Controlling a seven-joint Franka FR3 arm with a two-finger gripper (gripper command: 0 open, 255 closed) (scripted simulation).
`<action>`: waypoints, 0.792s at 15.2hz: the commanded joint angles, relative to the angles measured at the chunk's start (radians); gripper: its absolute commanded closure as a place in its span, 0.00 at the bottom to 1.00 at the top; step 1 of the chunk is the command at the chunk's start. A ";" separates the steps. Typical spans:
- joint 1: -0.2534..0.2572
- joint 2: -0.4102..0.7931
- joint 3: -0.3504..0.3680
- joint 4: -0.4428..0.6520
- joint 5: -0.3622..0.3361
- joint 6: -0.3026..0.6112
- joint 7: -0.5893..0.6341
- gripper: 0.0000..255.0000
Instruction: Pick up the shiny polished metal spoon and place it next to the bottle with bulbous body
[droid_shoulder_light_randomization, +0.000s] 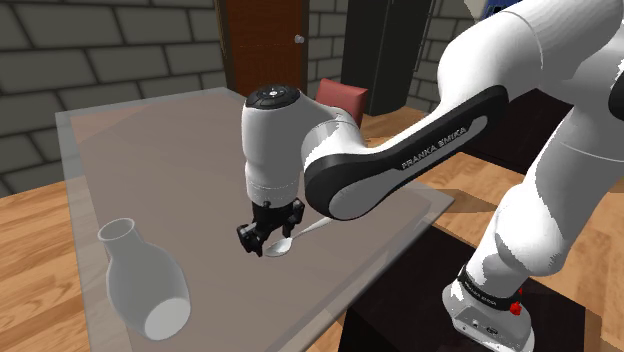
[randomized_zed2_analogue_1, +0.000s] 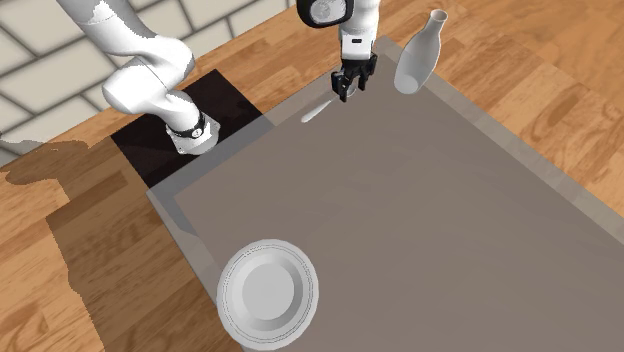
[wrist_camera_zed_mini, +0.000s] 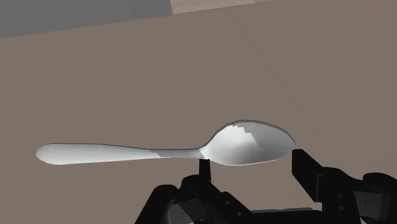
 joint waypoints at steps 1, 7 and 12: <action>0.000 0.009 0.001 -0.017 -0.010 0.023 0.009 1.00; 0.002 0.056 0.002 -0.058 -0.059 0.095 0.052 1.00; 0.007 0.107 -0.002 -0.087 -0.116 0.156 0.098 1.00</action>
